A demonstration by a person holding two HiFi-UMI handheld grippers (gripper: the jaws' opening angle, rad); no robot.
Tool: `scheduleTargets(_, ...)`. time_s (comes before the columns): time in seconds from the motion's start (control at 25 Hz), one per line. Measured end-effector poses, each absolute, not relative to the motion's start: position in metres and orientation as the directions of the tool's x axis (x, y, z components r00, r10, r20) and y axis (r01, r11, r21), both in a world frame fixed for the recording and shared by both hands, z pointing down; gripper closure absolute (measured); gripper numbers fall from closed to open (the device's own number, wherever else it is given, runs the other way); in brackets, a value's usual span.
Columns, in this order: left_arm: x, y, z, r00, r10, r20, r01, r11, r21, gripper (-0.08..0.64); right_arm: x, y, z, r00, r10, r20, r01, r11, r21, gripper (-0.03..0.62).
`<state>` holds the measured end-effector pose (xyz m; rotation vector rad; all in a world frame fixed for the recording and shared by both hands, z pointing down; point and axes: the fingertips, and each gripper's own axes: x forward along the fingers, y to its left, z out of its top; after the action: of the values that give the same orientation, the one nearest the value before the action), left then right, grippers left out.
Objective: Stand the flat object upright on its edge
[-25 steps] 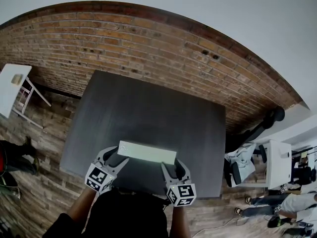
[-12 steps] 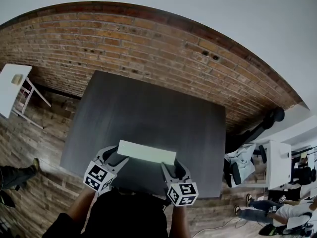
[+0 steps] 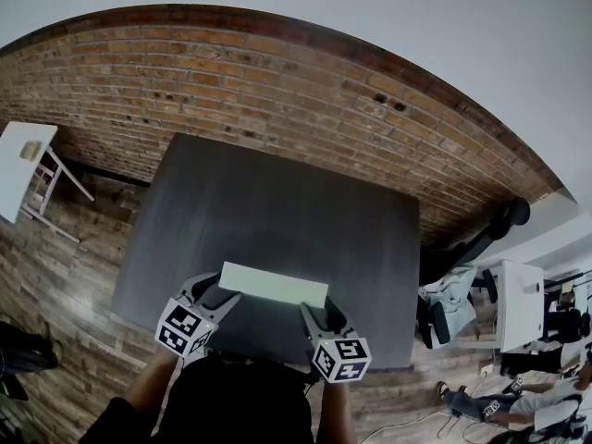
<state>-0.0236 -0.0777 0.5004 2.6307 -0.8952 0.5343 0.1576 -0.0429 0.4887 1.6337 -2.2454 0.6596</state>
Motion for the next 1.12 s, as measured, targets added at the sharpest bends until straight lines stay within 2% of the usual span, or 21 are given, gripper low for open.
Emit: scheduleTargets(1.12, -0.021, -0.075, 0.516, 0.728, -0.487, 0.482, -0.632, -0.75, 0.195, 0.318, 0.16, -0.04, 0.503, -0.316, -0.801, 0.508, -0.948, 0.242, -0.207, 0.345)
